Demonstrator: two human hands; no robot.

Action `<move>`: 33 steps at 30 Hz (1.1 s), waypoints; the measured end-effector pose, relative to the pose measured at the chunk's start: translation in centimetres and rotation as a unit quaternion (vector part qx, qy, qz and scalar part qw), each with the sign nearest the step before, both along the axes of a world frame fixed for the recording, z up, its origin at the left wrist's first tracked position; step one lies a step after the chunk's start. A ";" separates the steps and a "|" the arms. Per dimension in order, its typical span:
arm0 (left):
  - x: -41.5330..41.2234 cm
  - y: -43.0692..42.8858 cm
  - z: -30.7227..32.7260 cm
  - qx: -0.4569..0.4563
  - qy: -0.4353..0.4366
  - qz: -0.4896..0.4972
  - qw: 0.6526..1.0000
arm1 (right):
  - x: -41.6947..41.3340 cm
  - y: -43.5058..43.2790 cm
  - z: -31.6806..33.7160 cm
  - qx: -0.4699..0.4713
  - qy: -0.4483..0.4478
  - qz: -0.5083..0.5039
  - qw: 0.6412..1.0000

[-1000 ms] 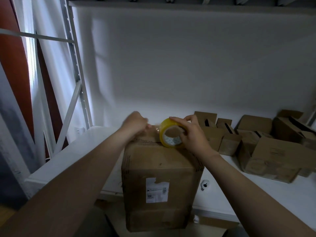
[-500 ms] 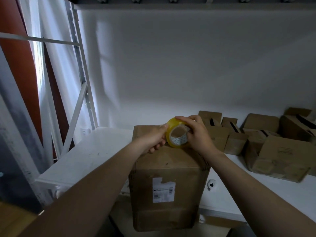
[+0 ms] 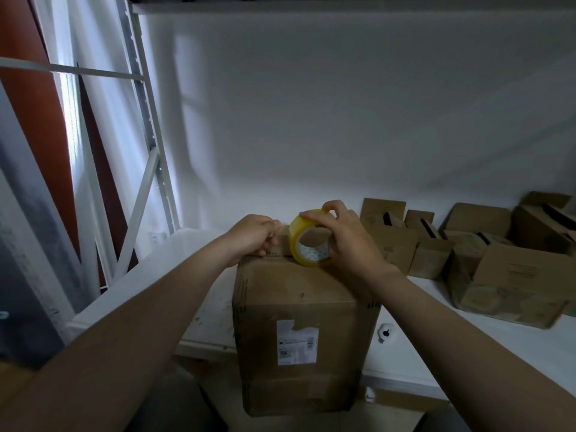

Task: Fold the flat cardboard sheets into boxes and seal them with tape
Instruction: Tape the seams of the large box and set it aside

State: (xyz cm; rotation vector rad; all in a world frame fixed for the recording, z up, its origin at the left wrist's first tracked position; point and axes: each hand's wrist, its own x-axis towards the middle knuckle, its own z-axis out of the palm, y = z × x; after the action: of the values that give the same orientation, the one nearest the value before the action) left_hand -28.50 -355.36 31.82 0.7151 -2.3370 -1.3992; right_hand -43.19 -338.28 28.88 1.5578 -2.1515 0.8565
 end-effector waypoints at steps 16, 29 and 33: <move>0.9 -2.9 -4.0 0.118 0.049 0.031 0.991 | -2.6 -2.5 0.5 0.041 -0.106 0.065 0.991; 4.4 -5.5 -3.5 0.009 0.004 0.029 1.000 | -2.7 -2.8 1.2 0.026 -0.153 0.181 0.971; 4.8 -6.3 -3.1 -0.014 -0.005 0.033 0.999 | -2.2 -3.2 2.4 0.066 -0.131 0.156 0.977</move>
State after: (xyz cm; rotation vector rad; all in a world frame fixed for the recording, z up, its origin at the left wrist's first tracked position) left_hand -23.69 -361.71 28.70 0.7844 -2.3145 -1.3348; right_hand -45.39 -341.51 31.28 1.9857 -2.2125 1.0899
